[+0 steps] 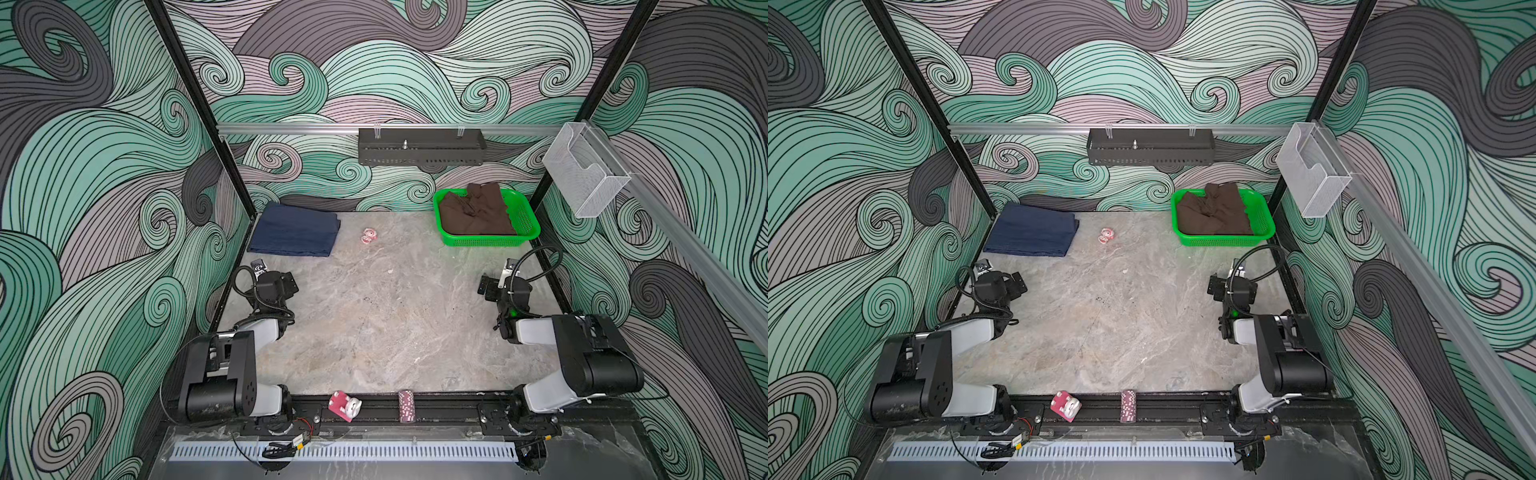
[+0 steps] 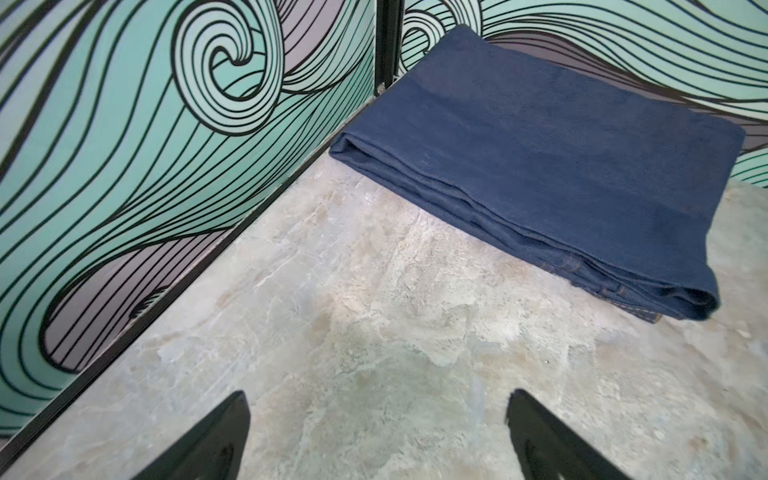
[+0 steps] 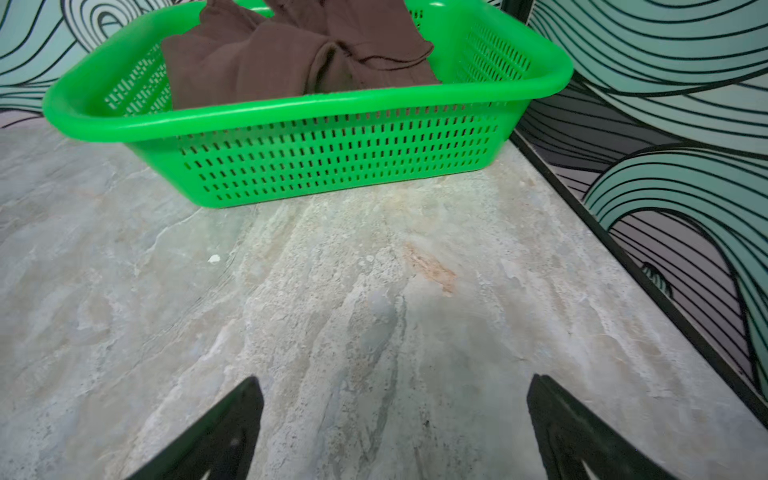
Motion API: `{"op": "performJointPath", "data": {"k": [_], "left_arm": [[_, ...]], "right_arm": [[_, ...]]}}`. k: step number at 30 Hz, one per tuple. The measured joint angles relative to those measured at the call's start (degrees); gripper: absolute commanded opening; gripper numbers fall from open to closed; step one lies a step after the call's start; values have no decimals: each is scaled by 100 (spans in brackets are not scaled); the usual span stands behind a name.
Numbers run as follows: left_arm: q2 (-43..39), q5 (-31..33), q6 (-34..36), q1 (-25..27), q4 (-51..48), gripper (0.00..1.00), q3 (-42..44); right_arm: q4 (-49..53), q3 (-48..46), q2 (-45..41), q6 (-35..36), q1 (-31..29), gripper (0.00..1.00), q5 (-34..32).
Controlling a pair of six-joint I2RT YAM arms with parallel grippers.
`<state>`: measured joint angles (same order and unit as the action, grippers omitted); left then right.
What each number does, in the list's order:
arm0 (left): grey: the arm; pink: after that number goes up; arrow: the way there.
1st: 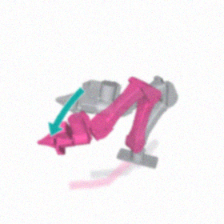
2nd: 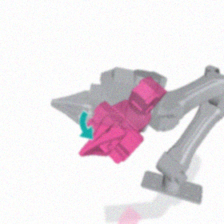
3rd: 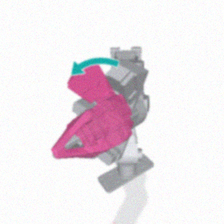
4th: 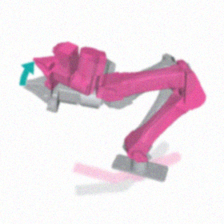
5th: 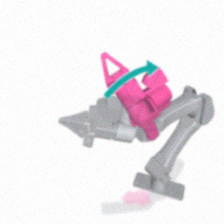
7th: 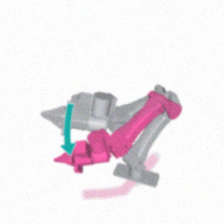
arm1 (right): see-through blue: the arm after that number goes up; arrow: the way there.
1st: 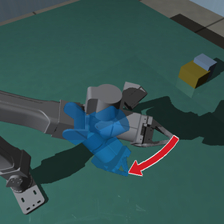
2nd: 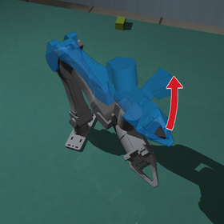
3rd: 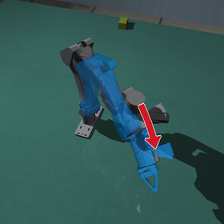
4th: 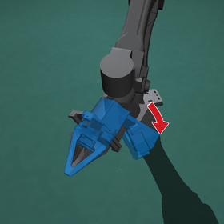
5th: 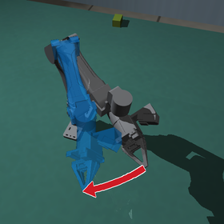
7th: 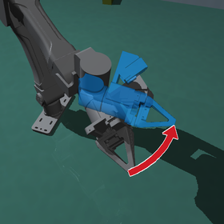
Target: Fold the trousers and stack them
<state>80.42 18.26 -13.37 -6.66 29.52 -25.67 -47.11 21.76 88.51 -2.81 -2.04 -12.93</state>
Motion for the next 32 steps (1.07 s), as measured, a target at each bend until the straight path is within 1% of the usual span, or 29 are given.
{"op": "performJointPath", "data": {"k": [2,3,5,6,9,12,32], "left_arm": [[87,-240,142,39,186,99,24],[221,-337,238,79,435,99,44],[638,-439,474,188,1073,98,114],[828,-496,566,249,1220,99,170],[846,-570,662,354,1008,99,214],[835,-590,785,358,1255,99,212],[748,-562,820,382,1029,99,138]], "right_arm": [[-168,-24,2,52,0,99,20],[-208,-24,0,72,0,100,33],[-236,-24,-15,92,0,100,37],[-262,-26,-15,116,-26,100,22],[-264,-24,-15,184,-142,100,-20],[-264,-24,-15,236,-201,100,-17],[-236,-24,-15,247,-177,100,-26]]}}
